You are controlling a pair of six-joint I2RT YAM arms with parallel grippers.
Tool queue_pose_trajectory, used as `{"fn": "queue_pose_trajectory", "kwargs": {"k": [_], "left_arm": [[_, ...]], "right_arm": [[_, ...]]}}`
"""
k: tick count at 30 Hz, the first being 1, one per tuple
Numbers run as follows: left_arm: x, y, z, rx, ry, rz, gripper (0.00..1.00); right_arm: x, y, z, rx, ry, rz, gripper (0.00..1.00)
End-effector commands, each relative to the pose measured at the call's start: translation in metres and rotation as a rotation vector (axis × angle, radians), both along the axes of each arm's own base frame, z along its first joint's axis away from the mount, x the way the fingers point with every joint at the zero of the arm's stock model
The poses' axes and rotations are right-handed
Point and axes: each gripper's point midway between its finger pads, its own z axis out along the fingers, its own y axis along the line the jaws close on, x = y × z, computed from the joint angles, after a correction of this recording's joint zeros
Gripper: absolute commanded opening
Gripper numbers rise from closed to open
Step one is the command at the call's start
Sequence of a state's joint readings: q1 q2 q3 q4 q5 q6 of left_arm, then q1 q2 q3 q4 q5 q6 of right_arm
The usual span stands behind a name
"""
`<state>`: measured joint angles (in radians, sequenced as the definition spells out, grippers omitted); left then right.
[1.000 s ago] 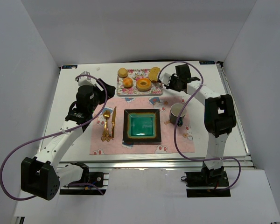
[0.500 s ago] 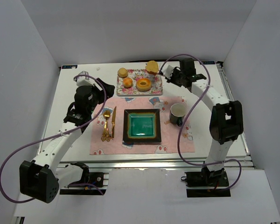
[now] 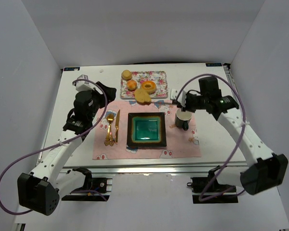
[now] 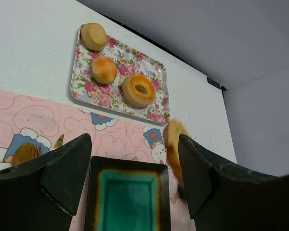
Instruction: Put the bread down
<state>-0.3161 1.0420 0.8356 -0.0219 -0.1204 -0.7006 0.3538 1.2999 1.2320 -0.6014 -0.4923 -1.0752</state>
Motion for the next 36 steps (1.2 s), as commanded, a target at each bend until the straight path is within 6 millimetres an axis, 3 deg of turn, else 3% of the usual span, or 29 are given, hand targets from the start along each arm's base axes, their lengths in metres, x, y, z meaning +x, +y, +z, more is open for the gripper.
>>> {"fn": "queue_pose_trajectory", "kwargs": {"k": [1, 2, 7, 12, 16, 18, 25, 33, 36], "left_arm": [[-0.005, 0.006, 0.007, -0.007, -0.025, 0.018, 0.82], [-0.005, 0.005, 0.006, -0.007, -0.025, 0.013, 0.82], [-0.007, 0.003, 0.0, -0.01, -0.018, -0.003, 0.82], [-0.013, 0.002, -0.003, -0.022, -0.014, -0.013, 0.82], [-0.017, 0.004, -0.006, -0.024, -0.015, -0.01, 0.82], [-0.019, 0.005, -0.005, -0.032, -0.019, -0.006, 0.82], [-0.022, 0.007, 0.0, -0.059, -0.05, 0.007, 0.82], [-0.019, 0.005, 0.001, -0.05, -0.05, -0.002, 0.82], [-0.018, 0.004, 0.002, -0.052, -0.053, -0.006, 0.82]], "right_arm": [[-0.06, 0.005, -0.02, -0.014, 0.121, 0.116, 0.0], [-0.067, 0.002, -0.018, -0.017, 0.112, 0.106, 0.0], [-0.088, -0.005, -0.057, -0.065, 0.182, 0.067, 0.0], [-0.084, -0.008, -0.078, -0.087, 0.187, 0.018, 0.02], [-0.089, -0.011, -0.089, -0.118, 0.199, 0.027, 0.11], [-0.094, -0.012, -0.09, -0.133, 0.218, 0.039, 0.24], [-0.107, -0.01, -0.085, -0.121, 0.243, 0.069, 0.42], [-0.11, -0.007, -0.058, -0.08, 0.215, 0.082, 0.43], [-0.112, -0.004, -0.042, -0.046, 0.2, 0.079, 0.36]]}}
